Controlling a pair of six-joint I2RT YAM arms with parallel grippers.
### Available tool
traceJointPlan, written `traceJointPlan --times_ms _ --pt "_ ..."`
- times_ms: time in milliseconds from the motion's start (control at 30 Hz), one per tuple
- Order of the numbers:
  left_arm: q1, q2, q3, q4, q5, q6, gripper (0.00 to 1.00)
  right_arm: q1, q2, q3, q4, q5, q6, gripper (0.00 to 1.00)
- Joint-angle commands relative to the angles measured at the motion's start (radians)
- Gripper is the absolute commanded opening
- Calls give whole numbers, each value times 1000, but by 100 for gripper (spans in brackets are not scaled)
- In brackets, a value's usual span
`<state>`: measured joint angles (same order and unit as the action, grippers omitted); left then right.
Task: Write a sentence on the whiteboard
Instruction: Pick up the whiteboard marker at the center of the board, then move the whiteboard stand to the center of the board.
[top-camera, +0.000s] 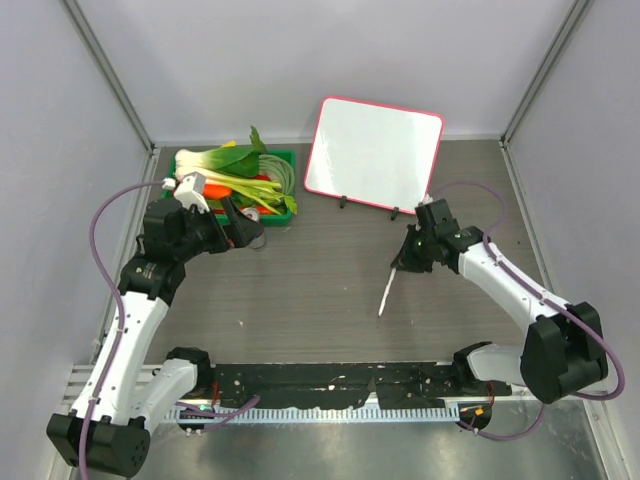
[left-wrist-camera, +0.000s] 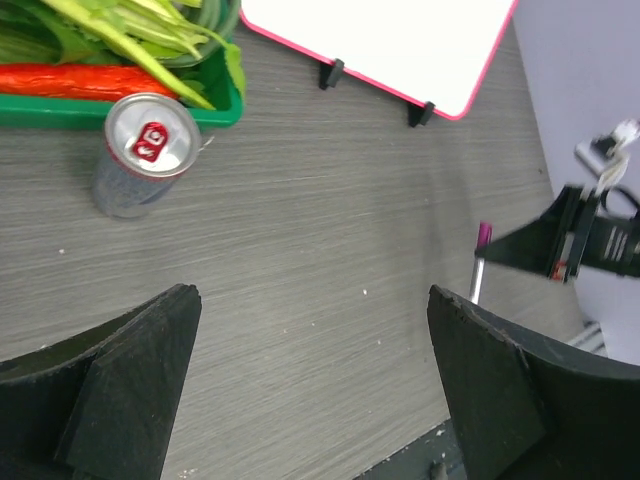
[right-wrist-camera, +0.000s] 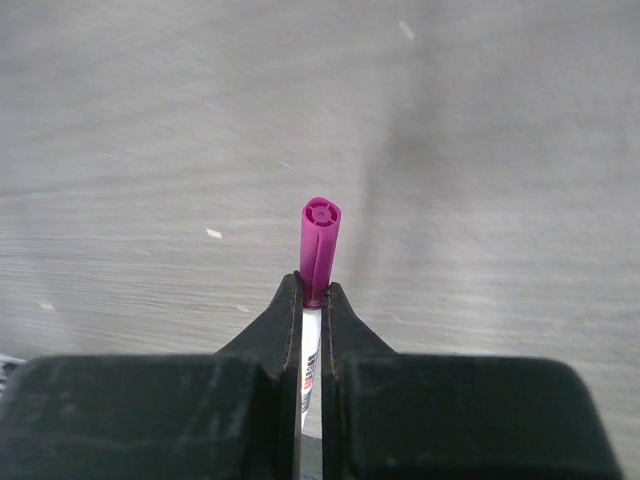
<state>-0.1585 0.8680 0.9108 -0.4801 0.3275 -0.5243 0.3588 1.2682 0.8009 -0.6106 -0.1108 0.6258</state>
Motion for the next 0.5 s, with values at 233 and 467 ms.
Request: traceJointPlan --times_ms 233,467 --pt "-229 202 171 116 174 14 100 6 -147 139 374 -277 67 1" --pt "-456 446 286 242 212 -14 91 5 -170 127 479 -369 137 1"
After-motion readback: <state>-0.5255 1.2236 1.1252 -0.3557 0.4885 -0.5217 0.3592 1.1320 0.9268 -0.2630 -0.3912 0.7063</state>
